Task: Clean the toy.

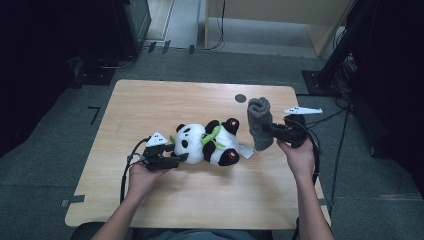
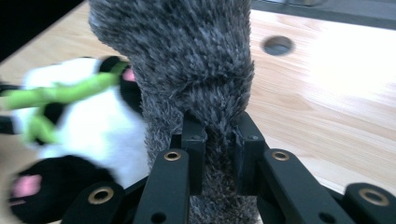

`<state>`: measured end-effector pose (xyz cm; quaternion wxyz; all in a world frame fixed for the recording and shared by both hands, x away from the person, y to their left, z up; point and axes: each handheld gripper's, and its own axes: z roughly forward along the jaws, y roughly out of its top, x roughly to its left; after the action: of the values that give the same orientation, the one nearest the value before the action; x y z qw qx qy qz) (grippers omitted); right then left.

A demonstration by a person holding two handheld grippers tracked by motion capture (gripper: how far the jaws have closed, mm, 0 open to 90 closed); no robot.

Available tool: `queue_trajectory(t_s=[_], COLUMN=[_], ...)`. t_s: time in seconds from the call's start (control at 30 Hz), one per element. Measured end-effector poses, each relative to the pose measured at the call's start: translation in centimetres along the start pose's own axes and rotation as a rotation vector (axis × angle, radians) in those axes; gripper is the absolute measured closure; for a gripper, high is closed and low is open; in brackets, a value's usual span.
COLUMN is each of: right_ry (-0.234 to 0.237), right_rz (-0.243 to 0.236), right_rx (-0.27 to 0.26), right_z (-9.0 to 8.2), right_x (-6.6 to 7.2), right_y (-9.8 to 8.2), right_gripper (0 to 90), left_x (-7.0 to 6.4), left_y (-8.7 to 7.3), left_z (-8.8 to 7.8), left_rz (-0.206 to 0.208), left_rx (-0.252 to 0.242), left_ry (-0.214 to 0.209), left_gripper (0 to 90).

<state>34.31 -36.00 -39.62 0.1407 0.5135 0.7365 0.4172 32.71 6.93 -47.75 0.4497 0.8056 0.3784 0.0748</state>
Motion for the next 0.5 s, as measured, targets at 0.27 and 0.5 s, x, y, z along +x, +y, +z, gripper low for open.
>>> queue_trajectory(t_s=[0.27,0.5], right_ry=[-0.052,-0.114], right_rz=[0.05,0.039], right_rx=[0.074,0.088], right_z=[3.0,5.6], right_x=[-2.4,-4.4], right_y=[-2.0,-2.8], right_gripper=[78.8,78.0], left_x=[0.0,0.0], left_y=[0.0,0.1], left_z=[0.0,0.0], left_rz=[0.001,0.003], left_rx=[-0.001,-0.001], left_ry=[0.001,0.006], left_gripper=[35.5,35.1])
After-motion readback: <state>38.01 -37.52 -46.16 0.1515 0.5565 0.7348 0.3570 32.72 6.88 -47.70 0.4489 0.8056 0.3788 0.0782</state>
